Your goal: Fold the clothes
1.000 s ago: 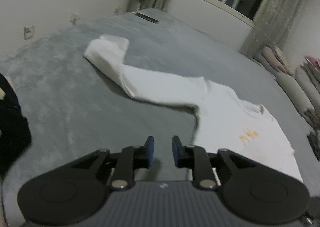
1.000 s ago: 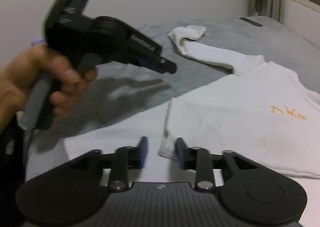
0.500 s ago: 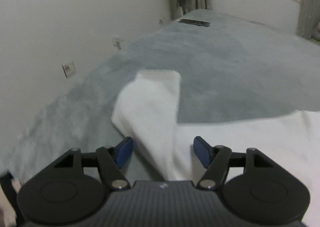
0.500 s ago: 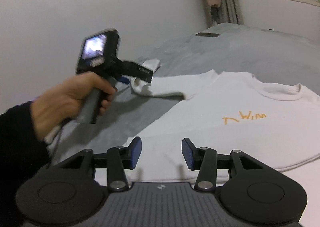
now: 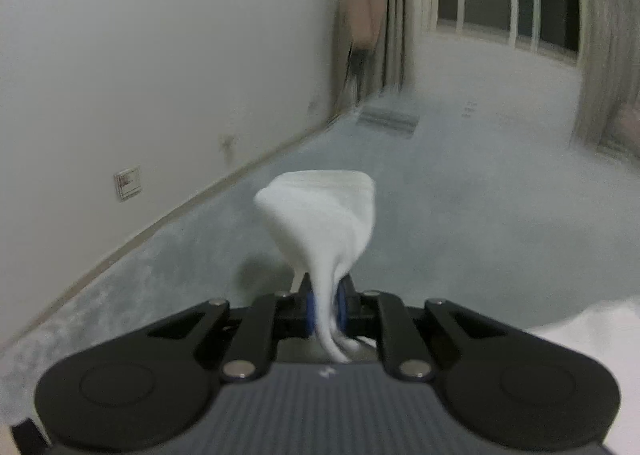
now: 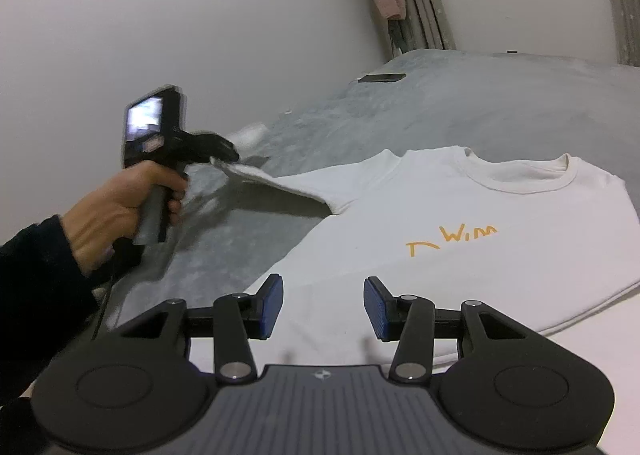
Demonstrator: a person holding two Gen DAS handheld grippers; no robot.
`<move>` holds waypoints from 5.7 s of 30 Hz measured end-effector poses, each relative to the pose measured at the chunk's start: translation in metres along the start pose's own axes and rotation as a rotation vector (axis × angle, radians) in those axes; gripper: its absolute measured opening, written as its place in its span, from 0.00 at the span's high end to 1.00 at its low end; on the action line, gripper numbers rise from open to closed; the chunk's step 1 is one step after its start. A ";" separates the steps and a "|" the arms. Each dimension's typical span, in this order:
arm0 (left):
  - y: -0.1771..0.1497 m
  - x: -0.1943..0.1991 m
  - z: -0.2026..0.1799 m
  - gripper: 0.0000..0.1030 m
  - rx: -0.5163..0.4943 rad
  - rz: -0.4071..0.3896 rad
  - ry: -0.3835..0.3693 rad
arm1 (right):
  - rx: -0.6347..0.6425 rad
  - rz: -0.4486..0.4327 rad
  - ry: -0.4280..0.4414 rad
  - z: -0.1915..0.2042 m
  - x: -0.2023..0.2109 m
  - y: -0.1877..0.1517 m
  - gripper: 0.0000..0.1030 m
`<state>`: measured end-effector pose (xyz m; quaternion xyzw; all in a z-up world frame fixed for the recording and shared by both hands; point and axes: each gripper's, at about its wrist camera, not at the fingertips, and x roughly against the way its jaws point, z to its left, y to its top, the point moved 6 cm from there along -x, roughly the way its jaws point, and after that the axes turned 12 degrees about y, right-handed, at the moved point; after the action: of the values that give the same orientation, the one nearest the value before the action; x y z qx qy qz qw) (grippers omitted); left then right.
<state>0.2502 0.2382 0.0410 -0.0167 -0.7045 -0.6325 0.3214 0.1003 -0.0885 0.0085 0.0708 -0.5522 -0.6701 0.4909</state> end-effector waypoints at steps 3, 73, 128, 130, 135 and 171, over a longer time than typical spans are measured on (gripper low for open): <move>0.011 0.038 0.003 0.91 0.125 -0.125 -0.159 | -0.008 -0.011 -0.006 -0.002 0.001 0.001 0.57; -0.156 0.126 -0.305 0.96 -0.348 0.262 -0.882 | -0.411 -0.347 -0.352 -0.133 0.156 0.004 0.30; -0.100 0.054 -0.139 0.95 -0.243 0.175 -0.452 | -0.172 -0.077 -0.297 -0.086 0.092 0.003 0.30; -0.099 0.051 -0.137 0.95 -0.222 0.183 -0.445 | -0.156 -0.075 -0.276 -0.081 0.090 0.005 0.30; -0.103 0.042 -0.137 0.95 -0.190 0.210 -0.415 | -0.139 -0.061 -0.234 -0.075 0.083 0.004 0.30; -0.157 0.110 -0.115 0.55 -0.248 0.119 -0.150 | -0.115 -0.018 -0.207 -0.076 0.066 0.000 0.24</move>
<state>0.1448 0.0613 -0.0454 -0.1451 -0.6409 -0.6914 0.3003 0.1154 -0.1879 0.0093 -0.0220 -0.5598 -0.7089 0.4286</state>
